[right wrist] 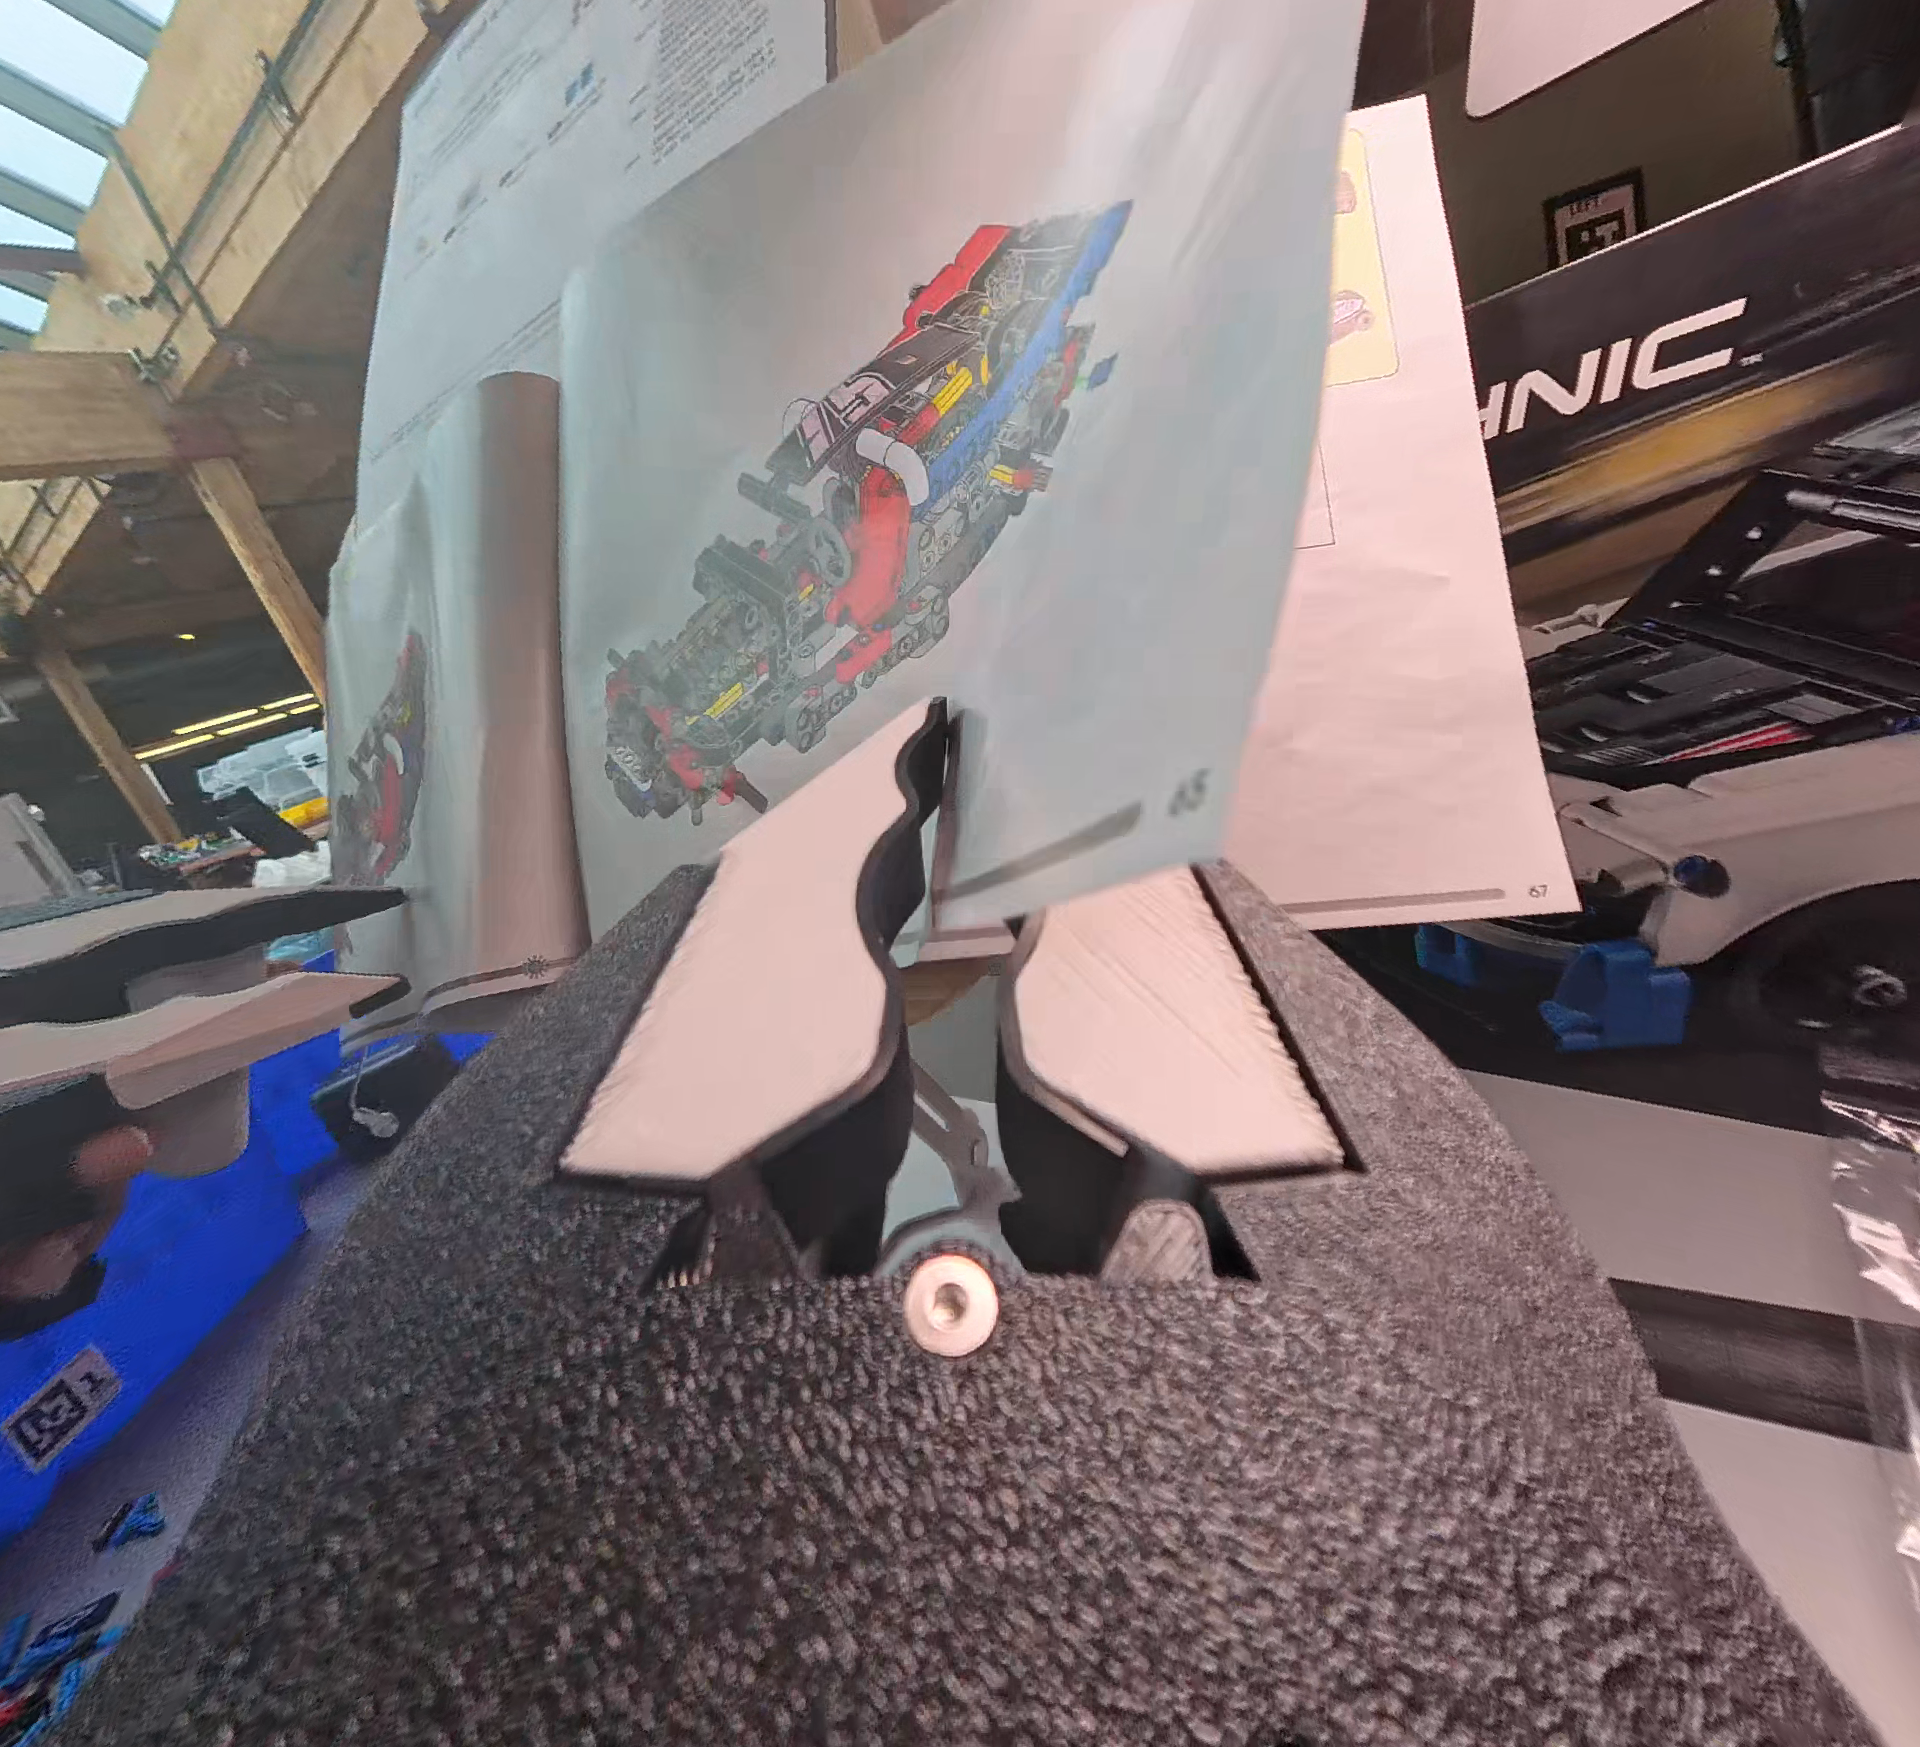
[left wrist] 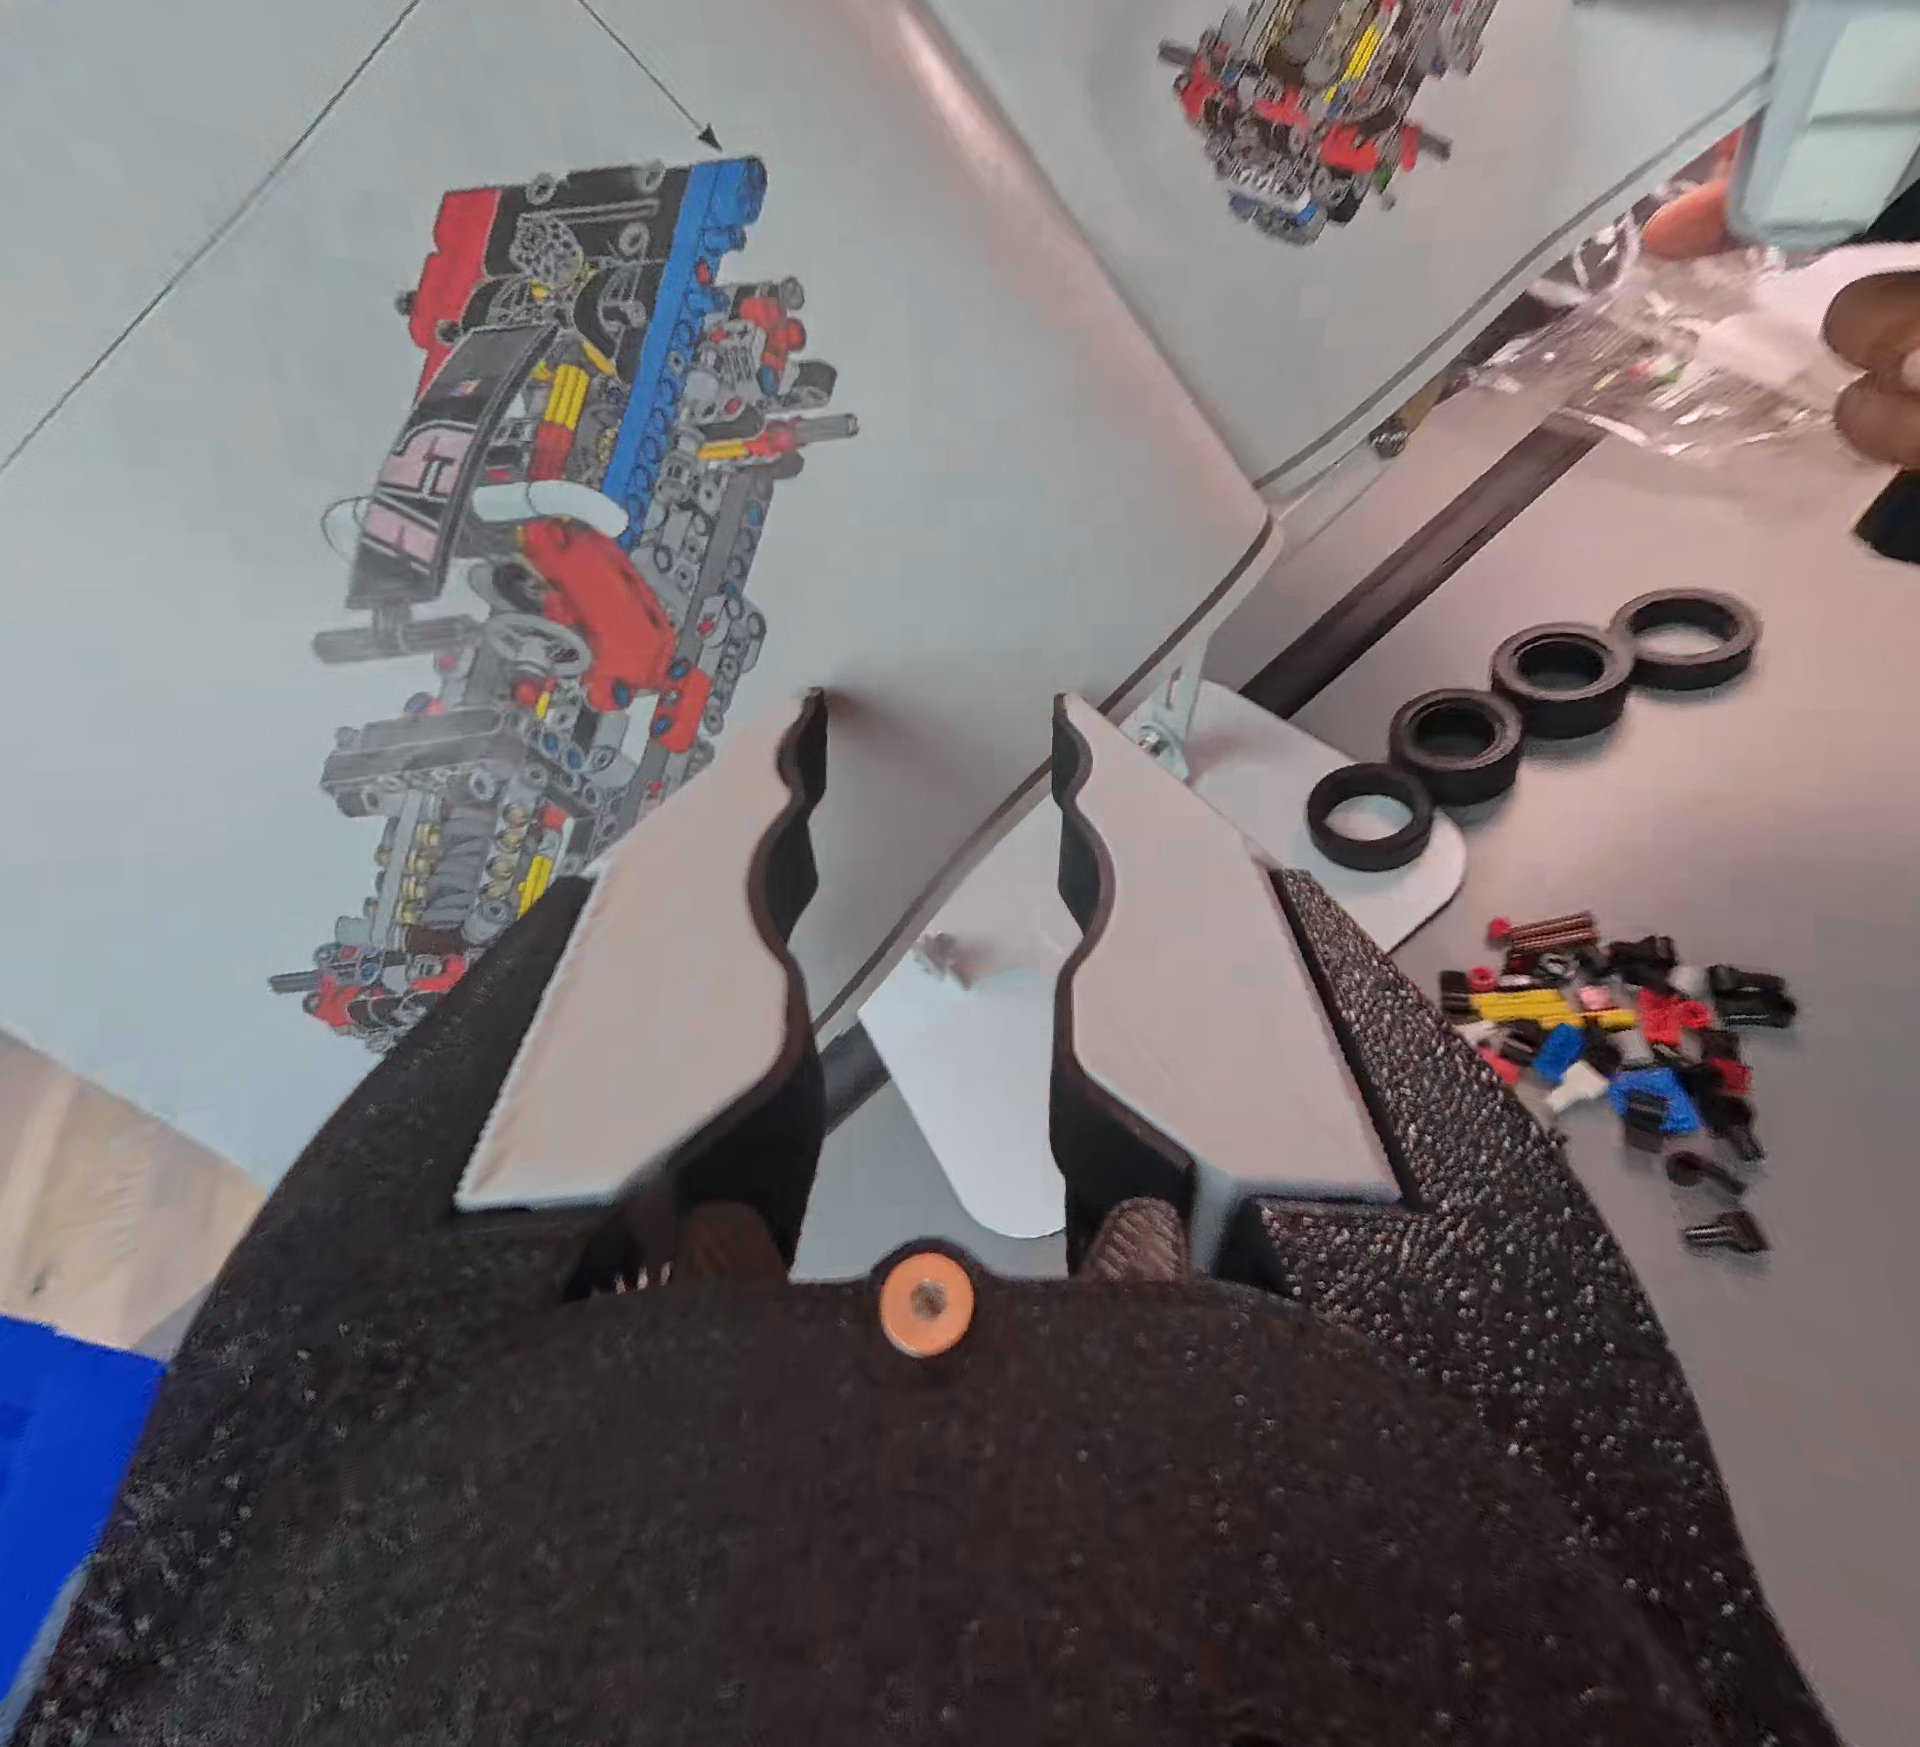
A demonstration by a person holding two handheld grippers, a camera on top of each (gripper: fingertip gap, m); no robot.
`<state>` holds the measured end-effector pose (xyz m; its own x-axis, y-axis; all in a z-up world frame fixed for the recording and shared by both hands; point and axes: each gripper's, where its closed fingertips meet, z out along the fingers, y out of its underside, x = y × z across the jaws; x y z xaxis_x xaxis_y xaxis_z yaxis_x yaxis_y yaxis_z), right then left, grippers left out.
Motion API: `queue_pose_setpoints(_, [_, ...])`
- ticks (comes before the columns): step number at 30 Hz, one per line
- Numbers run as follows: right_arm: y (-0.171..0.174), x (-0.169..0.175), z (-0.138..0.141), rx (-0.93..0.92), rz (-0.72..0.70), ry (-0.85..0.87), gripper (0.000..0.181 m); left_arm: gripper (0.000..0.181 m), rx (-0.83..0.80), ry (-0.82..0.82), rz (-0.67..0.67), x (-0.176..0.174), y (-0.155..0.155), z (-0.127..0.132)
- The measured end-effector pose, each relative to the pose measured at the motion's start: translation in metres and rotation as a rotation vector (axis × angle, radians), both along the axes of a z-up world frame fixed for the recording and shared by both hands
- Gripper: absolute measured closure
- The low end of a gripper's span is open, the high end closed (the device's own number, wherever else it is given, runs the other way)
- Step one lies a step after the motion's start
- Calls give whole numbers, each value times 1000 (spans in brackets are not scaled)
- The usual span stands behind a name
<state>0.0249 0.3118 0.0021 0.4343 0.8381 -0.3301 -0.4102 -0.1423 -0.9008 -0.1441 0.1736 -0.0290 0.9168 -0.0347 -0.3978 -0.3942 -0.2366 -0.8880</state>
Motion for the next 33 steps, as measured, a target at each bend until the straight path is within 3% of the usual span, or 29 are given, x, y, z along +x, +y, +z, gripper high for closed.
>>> queue_pose_setpoints(1, [3,-1,-1,2,0,-13,179,142,-3,33,15,-6,0,-3])
queue_pose_setpoints(7, [10,-3,-10,2,11,-70,178,160,38,131,33,-17,2,0])
queue_pose_setpoints(12, [12,1,-16,-7,12,-69,177,160,58,59,17,-16,3,1])
queue_pose_setpoints(25, [28,8,-33,-58,-4,-120,177,169,77,128,41,-28,3,4])
queue_pose_setpoints(33, [32,9,-42,-93,-8,-142,177,166,83,209,52,-40,4,9])
